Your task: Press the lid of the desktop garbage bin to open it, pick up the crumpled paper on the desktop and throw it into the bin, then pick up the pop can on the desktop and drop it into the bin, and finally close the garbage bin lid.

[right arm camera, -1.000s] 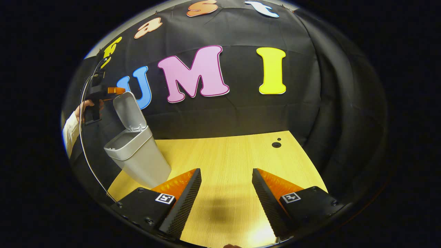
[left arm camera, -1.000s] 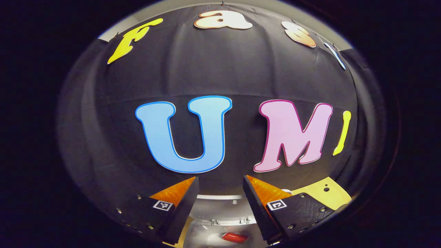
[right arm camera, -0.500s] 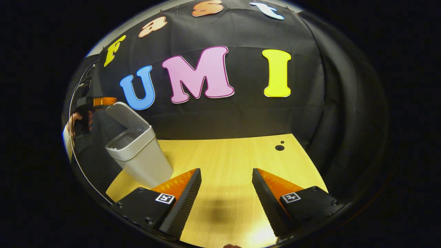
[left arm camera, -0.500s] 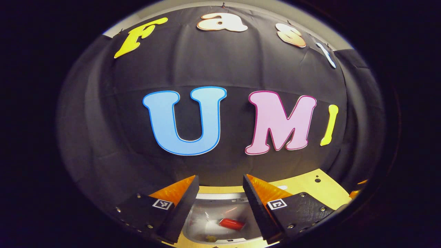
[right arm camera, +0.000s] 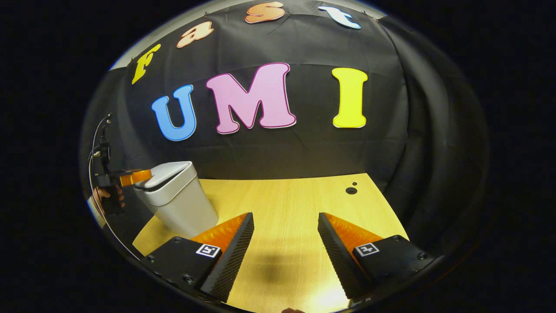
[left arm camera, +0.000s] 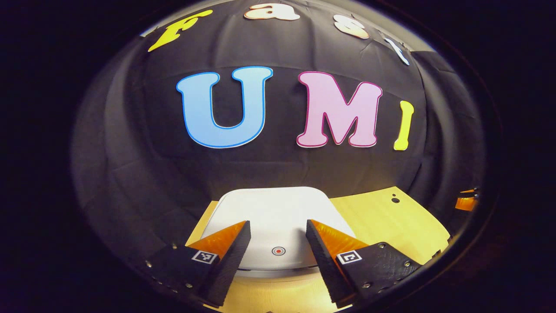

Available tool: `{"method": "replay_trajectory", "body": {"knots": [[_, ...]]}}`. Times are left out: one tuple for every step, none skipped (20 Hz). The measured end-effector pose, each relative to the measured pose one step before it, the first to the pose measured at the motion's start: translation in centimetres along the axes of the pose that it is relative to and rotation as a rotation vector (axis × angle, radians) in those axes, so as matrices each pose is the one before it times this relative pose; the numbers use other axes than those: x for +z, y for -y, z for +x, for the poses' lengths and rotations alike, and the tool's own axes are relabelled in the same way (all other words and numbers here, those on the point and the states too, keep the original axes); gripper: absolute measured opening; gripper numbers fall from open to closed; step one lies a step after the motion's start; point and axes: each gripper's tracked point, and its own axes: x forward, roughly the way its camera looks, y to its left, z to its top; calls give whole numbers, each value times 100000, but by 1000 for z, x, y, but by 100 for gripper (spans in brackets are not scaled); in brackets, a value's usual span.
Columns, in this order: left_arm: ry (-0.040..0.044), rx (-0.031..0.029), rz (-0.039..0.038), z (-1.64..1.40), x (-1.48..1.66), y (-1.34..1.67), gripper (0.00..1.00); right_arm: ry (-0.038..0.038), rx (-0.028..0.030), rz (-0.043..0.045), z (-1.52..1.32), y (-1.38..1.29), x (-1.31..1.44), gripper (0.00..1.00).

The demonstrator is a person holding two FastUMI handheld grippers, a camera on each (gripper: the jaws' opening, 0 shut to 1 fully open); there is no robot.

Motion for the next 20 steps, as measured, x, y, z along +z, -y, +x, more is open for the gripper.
{"method": "replay_trajectory", "body": {"knots": [[634,-6,1380,-83,-328,132,84,-55,-276,134,-60,40,-88,96],[2146,367,1636,142,120,63,86,-322,-355,89,69,88,-102,96],[-284,1225,106,239,-335,-7,86,-179,-93,268,34,-54,-16,96],[787,1102,-769,29,-3,156,85,-289,-77,320,73,6,-121,96],[758,718,431,157,48,-40,86,-24,-82,441,-4,50,-89,96],[-621,121,925,9,-114,-21,86,-4,96,529,108,-29,-29,96],[-302,-15,164,-36,-139,50,86,-113,276,529,29,-36,7,96],[-1662,-619,-806,38,-279,15,86,-188,357,318,127,-85,-151,96],[1135,-1026,-1274,-108,128,-134,86,-264,76,49,121,-38,-93,96],[-133,-180,-1959,-135,-231,10,87,183,287,180,-85,-37,-47,96],[229,-90,331,312,165,13,86,103,357,396,88,-51,-64,96],[1361,-12,1182,-94,387,-80,87,-83,279,172,51,-102,-34,96],[611,344,20,105,163,138,86,-249,-35,-271,-97,-86,-87,96],[467,387,878,37,151,79,86,-102,-126,-375,-205,106,-3,96],[-1141,503,1264,36,-36,77,86,9,-119,-189,-110,165,73,96],[-869,628,666,-67,102,-135,85,5,-405,-88,177,279,96,96],[-1365,182,-915,-37,39,55,85,298,-409,180,-65,167,130,96],[-389,-45,-2105,-198,158,32,85,618,-315,357,-132,46,235,96],[454,-1026,-2927,-374,315,285,85,569,-215,369,-222,96,232,96],[602,-578,-1956,-297,185,294,84,447,-140,201,-142,-38,234,96]]}}
